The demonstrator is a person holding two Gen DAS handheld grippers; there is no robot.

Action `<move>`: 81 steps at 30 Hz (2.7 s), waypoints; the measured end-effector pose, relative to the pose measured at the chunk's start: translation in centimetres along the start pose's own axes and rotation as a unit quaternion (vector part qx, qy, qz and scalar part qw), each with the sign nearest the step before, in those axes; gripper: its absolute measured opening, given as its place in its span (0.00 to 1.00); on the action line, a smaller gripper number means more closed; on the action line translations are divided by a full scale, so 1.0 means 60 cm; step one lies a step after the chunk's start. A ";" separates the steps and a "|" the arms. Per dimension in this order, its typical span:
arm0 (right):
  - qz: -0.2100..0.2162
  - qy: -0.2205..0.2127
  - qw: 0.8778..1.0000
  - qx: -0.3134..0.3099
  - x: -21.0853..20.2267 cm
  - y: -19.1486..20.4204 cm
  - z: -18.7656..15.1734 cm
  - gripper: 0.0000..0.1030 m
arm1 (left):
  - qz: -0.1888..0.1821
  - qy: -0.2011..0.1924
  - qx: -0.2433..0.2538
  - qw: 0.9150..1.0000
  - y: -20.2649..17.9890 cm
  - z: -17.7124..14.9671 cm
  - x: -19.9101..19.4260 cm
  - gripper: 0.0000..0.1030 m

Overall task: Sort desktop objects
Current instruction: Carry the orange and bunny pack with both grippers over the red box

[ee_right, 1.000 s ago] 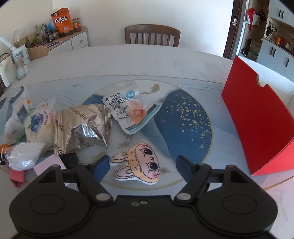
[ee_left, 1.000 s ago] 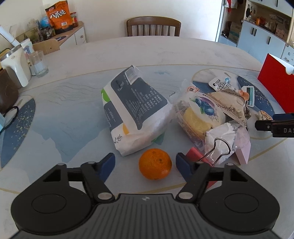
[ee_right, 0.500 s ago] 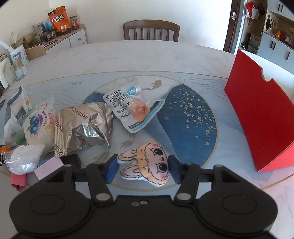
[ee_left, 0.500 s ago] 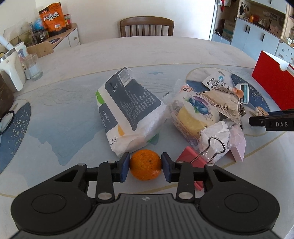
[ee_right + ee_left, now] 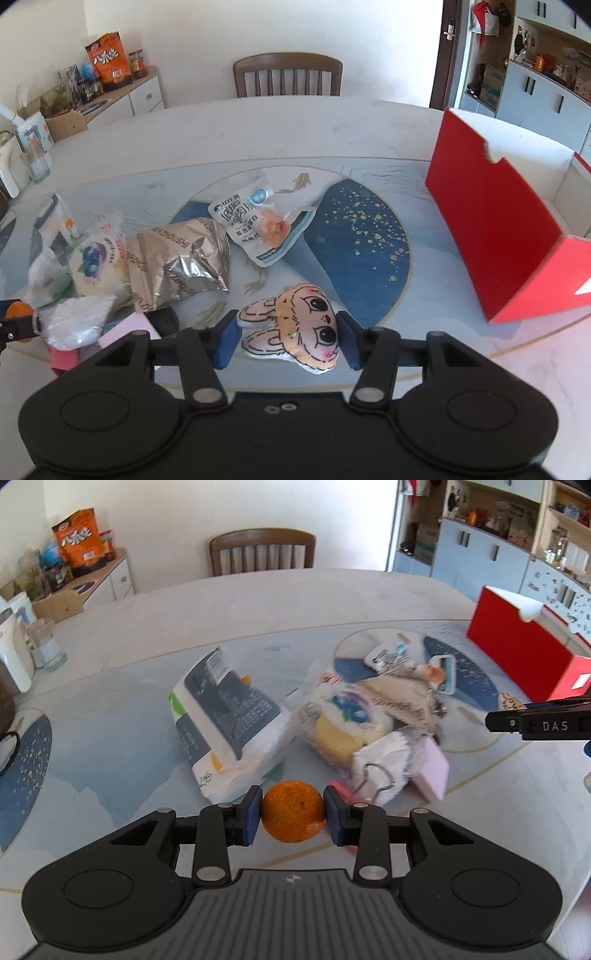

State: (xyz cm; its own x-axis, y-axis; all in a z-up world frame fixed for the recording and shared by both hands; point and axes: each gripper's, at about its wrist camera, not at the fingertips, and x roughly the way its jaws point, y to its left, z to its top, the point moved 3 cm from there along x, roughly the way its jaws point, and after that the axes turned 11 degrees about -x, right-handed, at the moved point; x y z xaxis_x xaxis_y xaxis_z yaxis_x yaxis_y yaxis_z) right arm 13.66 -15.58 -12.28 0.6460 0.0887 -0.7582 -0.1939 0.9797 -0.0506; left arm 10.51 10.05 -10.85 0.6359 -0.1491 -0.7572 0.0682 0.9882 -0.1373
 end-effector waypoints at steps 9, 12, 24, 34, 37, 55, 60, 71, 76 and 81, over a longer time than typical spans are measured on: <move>-0.008 -0.015 1.000 0.024 -0.071 0.005 -0.008 0.53 | -0.031 -0.005 0.011 0.999 -0.026 0.007 -0.042 0.34; -0.006 -0.023 0.999 0.028 -0.097 0.007 -0.009 0.53 | -0.041 -0.007 0.013 0.999 -0.038 0.010 -0.054 0.34; 0.021 -0.049 0.998 0.018 -0.167 -0.026 0.006 0.53 | -0.072 -0.029 0.018 0.997 -0.129 0.049 -0.096 0.34; 0.065 -0.053 0.996 -0.015 -0.192 -0.121 0.042 0.53 | -0.093 -0.041 0.013 0.995 -0.266 0.100 -0.087 0.34; 0.068 -0.057 0.996 -0.020 -0.195 -0.158 0.052 0.53 | -0.104 -0.045 0.018 0.993 -0.314 0.117 -0.079 0.34; 0.031 -0.061 0.998 -0.003 -0.167 -0.391 0.061 0.53 | -0.152 -0.049 0.087 0.983 -0.581 0.210 0.017 0.34; 0.024 -0.055 0.998 -0.003 -0.147 -0.440 0.058 0.53 | -0.156 -0.034 0.107 0.981 -0.630 0.220 0.059 0.34; 0.023 -0.012 1.000 0.004 -0.064 -0.517 0.045 0.53 | -0.137 0.015 0.141 0.980 -0.693 0.232 0.177 0.34; 0.020 0.016 1.000 0.002 -0.020 -0.537 0.036 0.53 | -0.130 0.043 0.149 0.979 -0.711 0.241 0.229 0.34; 0.023 0.039 0.999 -0.017 0.018 -0.543 0.034 0.53 | -0.114 0.085 0.164 0.976 -0.734 0.249 0.283 0.34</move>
State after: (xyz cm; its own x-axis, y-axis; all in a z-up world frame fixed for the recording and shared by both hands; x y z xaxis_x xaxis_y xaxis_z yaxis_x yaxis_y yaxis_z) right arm 22.16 -47.05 -10.12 0.5770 0.1175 -0.8082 -0.2481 0.9680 -0.0364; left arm 29.80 -35.48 -8.09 0.4399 -0.3429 -0.8300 0.4530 0.8827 -0.1246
